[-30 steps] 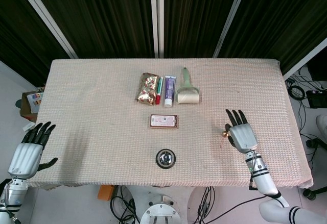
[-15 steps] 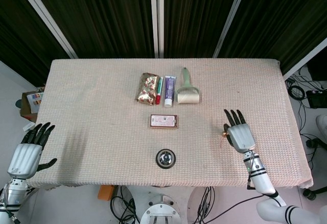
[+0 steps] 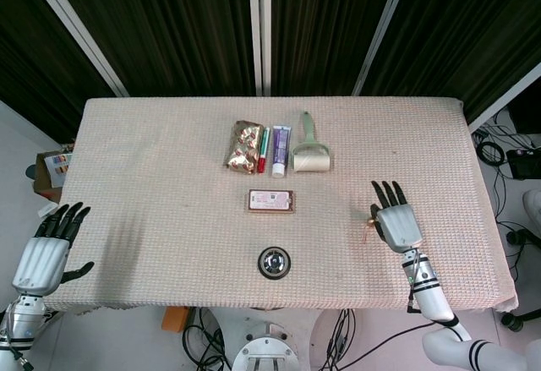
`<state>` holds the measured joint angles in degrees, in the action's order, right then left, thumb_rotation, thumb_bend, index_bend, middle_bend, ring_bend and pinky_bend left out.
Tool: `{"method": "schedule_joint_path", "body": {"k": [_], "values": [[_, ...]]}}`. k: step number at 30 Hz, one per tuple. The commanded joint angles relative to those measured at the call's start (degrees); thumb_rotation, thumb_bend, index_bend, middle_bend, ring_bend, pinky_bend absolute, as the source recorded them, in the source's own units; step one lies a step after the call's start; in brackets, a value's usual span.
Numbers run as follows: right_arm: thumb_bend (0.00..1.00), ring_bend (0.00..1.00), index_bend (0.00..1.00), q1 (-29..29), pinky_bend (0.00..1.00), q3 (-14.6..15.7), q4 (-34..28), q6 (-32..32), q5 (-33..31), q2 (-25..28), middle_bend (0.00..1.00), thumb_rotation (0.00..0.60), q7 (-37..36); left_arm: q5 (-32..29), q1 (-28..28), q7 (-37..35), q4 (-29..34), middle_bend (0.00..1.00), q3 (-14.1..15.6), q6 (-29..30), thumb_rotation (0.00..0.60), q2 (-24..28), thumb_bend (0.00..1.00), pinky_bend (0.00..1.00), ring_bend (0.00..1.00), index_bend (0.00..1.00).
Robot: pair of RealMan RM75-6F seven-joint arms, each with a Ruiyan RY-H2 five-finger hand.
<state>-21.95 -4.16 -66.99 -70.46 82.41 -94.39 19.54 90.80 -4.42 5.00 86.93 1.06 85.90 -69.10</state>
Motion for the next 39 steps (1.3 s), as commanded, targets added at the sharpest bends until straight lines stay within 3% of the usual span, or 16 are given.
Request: {"method": "schedule_joint_path", "body": {"k": [1, 14, 26, 30, 35, 39], "values": [[0.32, 0.00, 0.53, 0.01, 0.00, 0.04, 0.22, 0.06, -0.05, -0.16, 0.06, 0.600, 0.06, 0.00, 0.00, -0.04, -0.03, 0.06, 0.00, 0.00, 0.600, -0.02, 0.10, 0.17, 0.04, 0.08], [0.33, 0.00, 0.56, -0.03, 0.00, -0.13, 0.94, 0.13, -0.28, -0.82, 0.07, 0.600, -0.17, -0.02, -0.02, -0.23, -0.04, 0.06, -0.04, 0.05, 0.600, 0.21, 0.10, 0.17, 0.04, 0.08], [0.36, 0.00, 0.64, 0.06, 0.00, -0.50, 0.99, -1.55, 0.60, -0.95, 0.10, 0.600, -1.55, 0.13, -0.05, 0.15, 0.44, 0.06, -0.03, 0.10, 0.600, 0.47, 0.10, 0.17, 0.04, 0.08], [0.36, 0.00, 0.66, 0.04, 0.00, -0.97, -1.31, -3.77, 2.10, 0.43, 0.11, 0.600, -2.82, 0.15, -0.02, 0.29, 0.67, 0.06, -0.05, 0.21, 0.600, 0.61, 0.10, 0.17, 0.04, 0.08], [0.37, 0.00, 0.71, 0.04, 0.00, -1.68, -9.80, -5.11, 3.67, 5.26, 0.15, 0.600, -11.68, 0.14, -0.03, 0.22, 0.58, 0.06, 0.04, 0.04, 0.600, 0.42, 0.10, 0.17, 0.04, 0.08], [0.37, 0.00, 0.76, 0.13, 0.00, -2.84, 0.11, -13.82, 9.32, 3.44, 0.19, 0.600, 0.58, 0.16, -0.09, 0.02, 0.16, 0.06, 0.11, -0.15, 0.600, 0.11, 0.10, 0.17, 0.04, 0.08]]}}
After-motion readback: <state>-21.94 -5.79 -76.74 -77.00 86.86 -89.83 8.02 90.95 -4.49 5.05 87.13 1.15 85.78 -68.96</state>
